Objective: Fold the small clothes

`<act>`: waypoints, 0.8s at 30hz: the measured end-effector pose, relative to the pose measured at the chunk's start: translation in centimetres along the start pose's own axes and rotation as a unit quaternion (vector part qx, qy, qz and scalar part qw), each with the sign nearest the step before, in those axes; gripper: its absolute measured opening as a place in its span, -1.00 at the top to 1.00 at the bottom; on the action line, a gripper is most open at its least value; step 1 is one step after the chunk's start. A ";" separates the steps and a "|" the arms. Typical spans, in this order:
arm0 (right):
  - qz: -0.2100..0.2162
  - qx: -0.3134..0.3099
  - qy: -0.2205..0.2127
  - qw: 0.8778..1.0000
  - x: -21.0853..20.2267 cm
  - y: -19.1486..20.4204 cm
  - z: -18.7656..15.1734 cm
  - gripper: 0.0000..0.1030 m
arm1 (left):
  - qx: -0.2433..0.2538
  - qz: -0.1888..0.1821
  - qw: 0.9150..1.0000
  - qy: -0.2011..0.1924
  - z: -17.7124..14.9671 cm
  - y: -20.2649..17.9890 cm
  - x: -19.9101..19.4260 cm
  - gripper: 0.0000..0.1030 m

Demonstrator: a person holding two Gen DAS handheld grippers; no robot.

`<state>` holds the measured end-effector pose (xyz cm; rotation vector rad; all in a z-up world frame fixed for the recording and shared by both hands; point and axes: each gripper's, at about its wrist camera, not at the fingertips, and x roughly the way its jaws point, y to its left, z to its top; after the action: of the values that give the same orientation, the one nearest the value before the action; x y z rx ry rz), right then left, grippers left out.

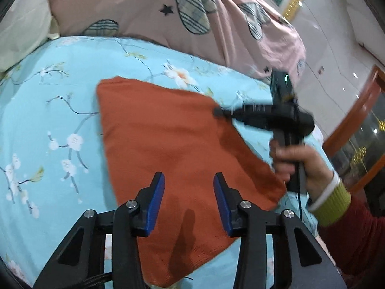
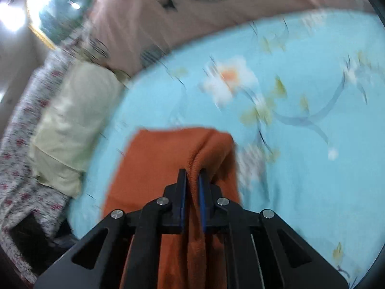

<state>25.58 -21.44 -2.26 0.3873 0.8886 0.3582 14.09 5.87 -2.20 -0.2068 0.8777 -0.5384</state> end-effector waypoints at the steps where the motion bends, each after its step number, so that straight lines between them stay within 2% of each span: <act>1: -0.003 -0.006 -0.010 1.000 -0.6 0.3 0.3 0.80 | 0.003 -0.005 1.000 0.005 -0.2 -0.1 0.2 0.22; 5: -0.054 -0.005 0.020 0.998 1.0 -1.3 -0.3 0.80 | -0.003 -0.015 0.999 0.034 -1.5 0.0 1.9 0.24; 7: -0.065 0.014 0.042 0.997 2.6 -2.8 -1.1 0.80 | -0.012 -0.018 0.999 0.040 -2.1 0.1 2.7 0.27; 10: -0.065 0.030 0.043 0.997 3.4 -4.0 -1.7 0.77 | -0.010 -0.007 0.999 0.043 -2.9 -0.3 3.7 0.28; 13: -0.082 0.033 0.043 0.995 2.4 -3.8 -1.5 0.59 | 0.012 0.017 0.999 0.042 -3.5 -1.3 4.0 0.28; 16: -0.100 0.018 0.022 0.995 -0.8 -2.0 -1.5 0.57 | 0.021 0.018 0.998 0.050 -3.2 -1.8 3.4 0.29; 19: -0.060 0.001 -0.004 0.998 -4.4 0.6 -2.7 0.57 | 0.020 0.006 0.999 0.047 -3.1 -1.8 1.8 0.29; 22: -0.026 -0.031 0.021 0.999 -5.0 3.3 -5.6 0.56 | 0.020 -0.002 0.999 0.037 -3.3 -1.8 0.4 0.29; 24: -0.028 -0.038 0.050 0.998 -4.3 4.0 -7.9 0.56 | 0.021 -0.001 0.999 0.036 -3.6 -1.7 0.0 0.29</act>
<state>16.20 -18.52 -2.04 0.2765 0.9790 0.3615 10.66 4.57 -3.78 -0.1499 0.9357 -0.5678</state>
